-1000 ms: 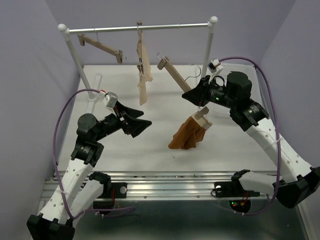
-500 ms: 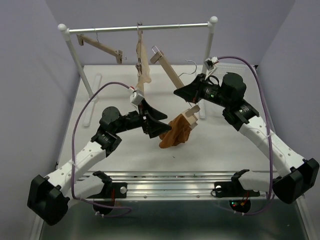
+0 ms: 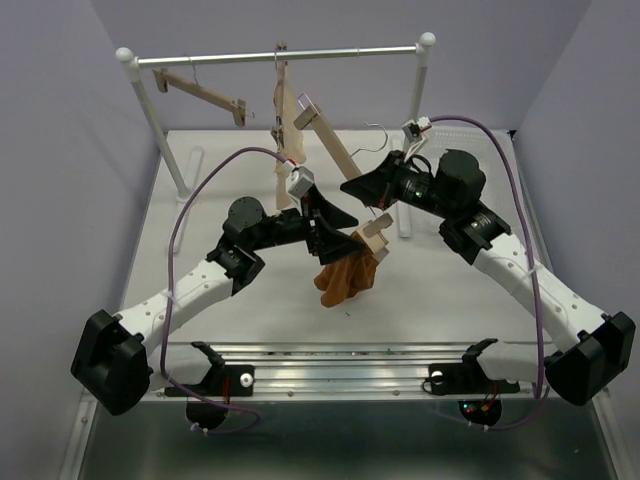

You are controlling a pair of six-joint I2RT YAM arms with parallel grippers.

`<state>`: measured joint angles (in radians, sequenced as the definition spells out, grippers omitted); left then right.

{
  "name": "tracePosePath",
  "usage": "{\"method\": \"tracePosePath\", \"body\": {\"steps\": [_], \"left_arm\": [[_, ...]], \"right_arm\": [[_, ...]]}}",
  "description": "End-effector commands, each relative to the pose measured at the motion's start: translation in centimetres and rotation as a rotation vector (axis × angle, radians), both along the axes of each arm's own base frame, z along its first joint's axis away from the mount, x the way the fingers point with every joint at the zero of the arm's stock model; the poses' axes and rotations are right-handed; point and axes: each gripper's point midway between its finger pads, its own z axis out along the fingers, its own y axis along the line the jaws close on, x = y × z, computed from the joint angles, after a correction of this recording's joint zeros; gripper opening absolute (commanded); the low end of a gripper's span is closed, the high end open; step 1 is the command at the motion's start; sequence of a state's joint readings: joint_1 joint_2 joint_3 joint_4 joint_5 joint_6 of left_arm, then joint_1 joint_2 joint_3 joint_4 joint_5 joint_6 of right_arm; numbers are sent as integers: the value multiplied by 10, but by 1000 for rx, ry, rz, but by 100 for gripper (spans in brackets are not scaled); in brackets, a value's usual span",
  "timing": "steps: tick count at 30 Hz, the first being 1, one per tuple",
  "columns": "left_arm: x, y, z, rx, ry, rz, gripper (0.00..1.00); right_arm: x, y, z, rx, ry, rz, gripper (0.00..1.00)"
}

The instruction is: Remove the underwear clipped to the hanger

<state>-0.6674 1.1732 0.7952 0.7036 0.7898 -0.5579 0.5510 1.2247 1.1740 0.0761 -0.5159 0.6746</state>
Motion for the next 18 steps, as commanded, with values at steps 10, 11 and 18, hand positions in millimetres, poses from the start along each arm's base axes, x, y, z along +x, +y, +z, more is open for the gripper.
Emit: {"method": "tracePosePath", "body": {"steps": [10, 11, 18], "left_arm": [[-13, -8, 45, -142, -58, -91, 98], [-12, -9, 44, -141, -53, -92, 98], [-10, -11, 32, -124, -6, -92, 86]], "right_arm": [[0, 2, 26, 104, -91, -54, 1], [-1, 0, 28, 110, -96, -62, 1], [-4, -3, 38, 161, -129, -83, 1]]}}
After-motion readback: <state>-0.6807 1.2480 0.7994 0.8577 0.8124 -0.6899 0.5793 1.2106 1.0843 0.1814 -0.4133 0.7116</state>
